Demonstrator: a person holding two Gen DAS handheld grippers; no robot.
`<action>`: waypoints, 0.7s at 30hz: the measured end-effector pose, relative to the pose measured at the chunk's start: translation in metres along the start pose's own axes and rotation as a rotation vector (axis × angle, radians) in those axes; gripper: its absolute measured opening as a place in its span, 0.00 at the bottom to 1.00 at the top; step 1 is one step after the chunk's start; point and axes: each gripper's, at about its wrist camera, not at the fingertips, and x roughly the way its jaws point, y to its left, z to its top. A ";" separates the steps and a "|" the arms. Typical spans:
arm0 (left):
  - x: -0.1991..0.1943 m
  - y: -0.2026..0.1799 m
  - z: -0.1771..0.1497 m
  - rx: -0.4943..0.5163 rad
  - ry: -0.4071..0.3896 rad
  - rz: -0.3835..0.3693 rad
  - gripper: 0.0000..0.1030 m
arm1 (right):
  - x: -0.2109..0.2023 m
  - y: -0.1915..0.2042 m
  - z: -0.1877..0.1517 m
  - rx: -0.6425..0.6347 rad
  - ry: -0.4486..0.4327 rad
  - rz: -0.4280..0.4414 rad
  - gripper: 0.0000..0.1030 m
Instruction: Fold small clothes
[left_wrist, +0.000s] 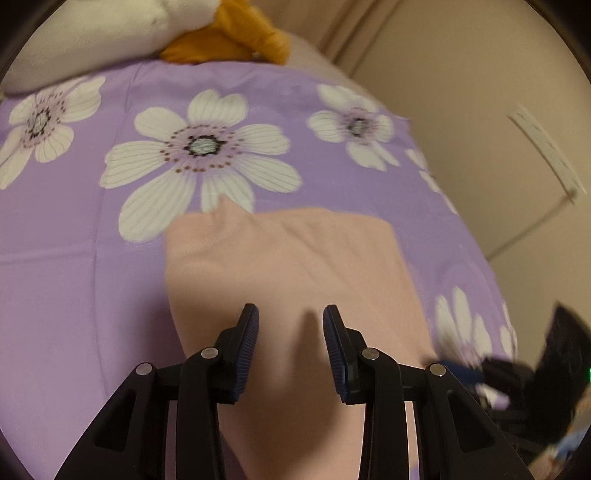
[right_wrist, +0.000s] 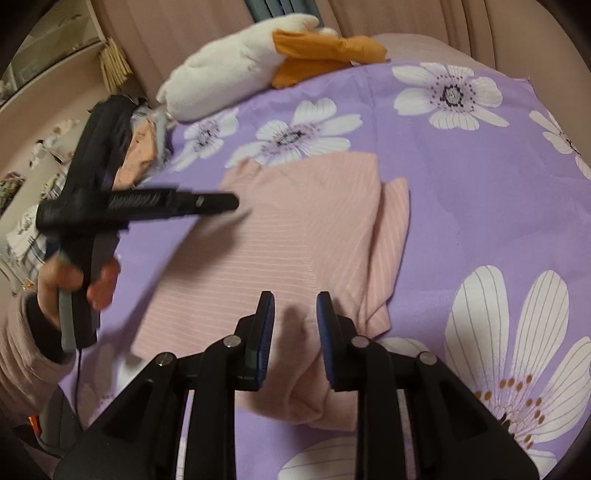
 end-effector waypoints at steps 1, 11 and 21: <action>-0.007 -0.003 -0.010 0.007 -0.004 -0.019 0.33 | 0.001 0.000 -0.002 0.001 0.006 0.001 0.24; -0.021 -0.008 -0.061 0.000 0.021 -0.053 0.33 | 0.003 -0.002 -0.021 0.060 0.058 -0.002 0.25; -0.033 -0.017 -0.102 0.011 0.067 -0.058 0.33 | -0.005 0.001 -0.041 0.074 0.097 -0.012 0.28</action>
